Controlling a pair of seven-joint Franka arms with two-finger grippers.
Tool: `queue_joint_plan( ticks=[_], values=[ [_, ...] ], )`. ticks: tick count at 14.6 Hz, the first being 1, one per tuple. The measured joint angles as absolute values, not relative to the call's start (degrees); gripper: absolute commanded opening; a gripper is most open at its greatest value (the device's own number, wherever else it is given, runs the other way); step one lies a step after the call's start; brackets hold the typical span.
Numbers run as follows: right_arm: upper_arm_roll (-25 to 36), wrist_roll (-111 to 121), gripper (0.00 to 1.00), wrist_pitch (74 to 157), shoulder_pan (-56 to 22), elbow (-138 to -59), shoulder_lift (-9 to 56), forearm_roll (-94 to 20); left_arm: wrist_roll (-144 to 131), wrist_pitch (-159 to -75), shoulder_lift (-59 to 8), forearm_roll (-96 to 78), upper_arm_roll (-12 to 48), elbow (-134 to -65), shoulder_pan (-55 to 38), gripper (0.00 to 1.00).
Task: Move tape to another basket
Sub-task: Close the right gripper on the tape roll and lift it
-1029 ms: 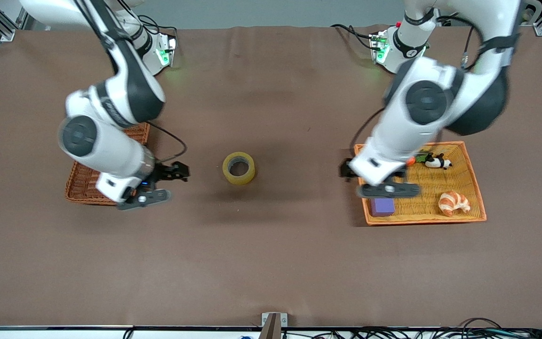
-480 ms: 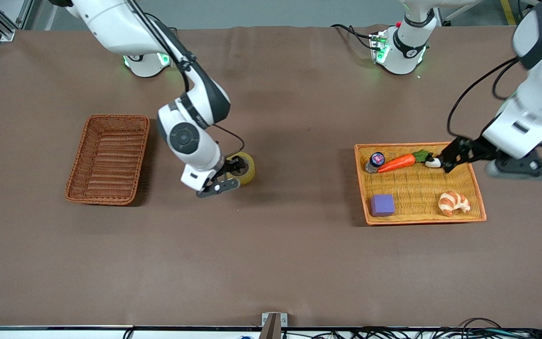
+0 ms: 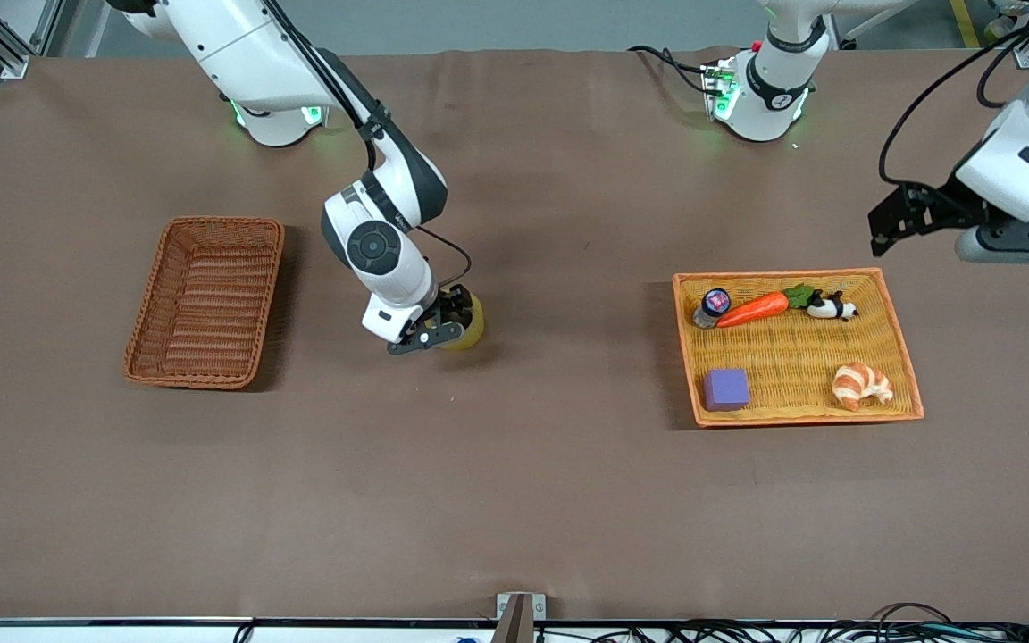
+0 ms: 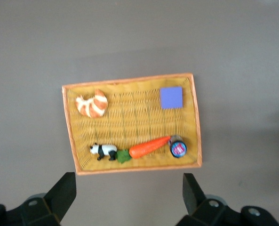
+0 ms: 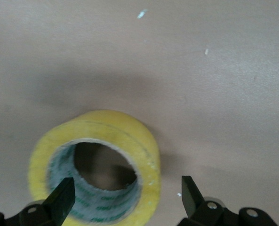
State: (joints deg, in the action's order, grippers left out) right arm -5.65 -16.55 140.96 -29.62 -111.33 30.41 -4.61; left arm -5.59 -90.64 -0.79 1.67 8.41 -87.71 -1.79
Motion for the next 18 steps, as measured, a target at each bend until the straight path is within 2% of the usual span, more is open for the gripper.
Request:
queue_joint_plan(
  ticks=[1,2,4,5,7,8,13,15,18],
  values=[
    [-5.4,-16.5,1.00,142.4,-29.6,-112.4,30.6,-4.6,-5.6,-90.4,-0.7,0.6,8.2,-87.9,-1.8,1.00],
    [-5.1,-16.6,0.95,143.3,-29.7,-113.1,30.8,-4.6,-5.6,-90.4,-0.7,-0.1,7.9,-88.2,-2.0,1.00],
    [-4.4,-16.5,0.39,144.0,-29.9,-113.3,31.4,-4.5,-5.6,-90.4,-0.8,-0.6,7.3,-88.7,-2.2,1.00],
    [-4.3,-16.5,0.23,144.1,-30.0,-113.2,31.5,-4.5,-5.5,-90.4,-0.9,-0.6,6.9,-88.9,-2.6,1.00],
    [-4.1,-16.5,0.04,144.0,-30.2,-112.8,31.5,-4.5,-5.5,-90.4,-1.0,-0.6,5.9,-89.0,-3.5,1.00],
    [-4.0,-16.5,0.00,143.8,-30.2,-112.5,31.5,-4.5,-5.5,-90.4,-1.0,-0.6,5.8,-89.0,-3.7,1.00],
    [-3.6,-18.1,0.00,141.6,-30.7,-111.2,31.8,-4.5,-5.5,-90.6,-1.7,-0.6,5.1,-89.1,-4.6,1.00],
    [-2.7,-18.6,0.00,134.4,-30.8,-107.9,31.7,-4.5,-5.5,-90.7,-1.7,-0.6,3.9,-89.0,-5.3,1.00],
    [1.0,-18.5,0.00,117.4,-29.7,-96.8,29.6,-4.5,-5.5,-90.8,-1.5,-0.7,3.2,-88.9,-5.3,1.00]
  ],
)
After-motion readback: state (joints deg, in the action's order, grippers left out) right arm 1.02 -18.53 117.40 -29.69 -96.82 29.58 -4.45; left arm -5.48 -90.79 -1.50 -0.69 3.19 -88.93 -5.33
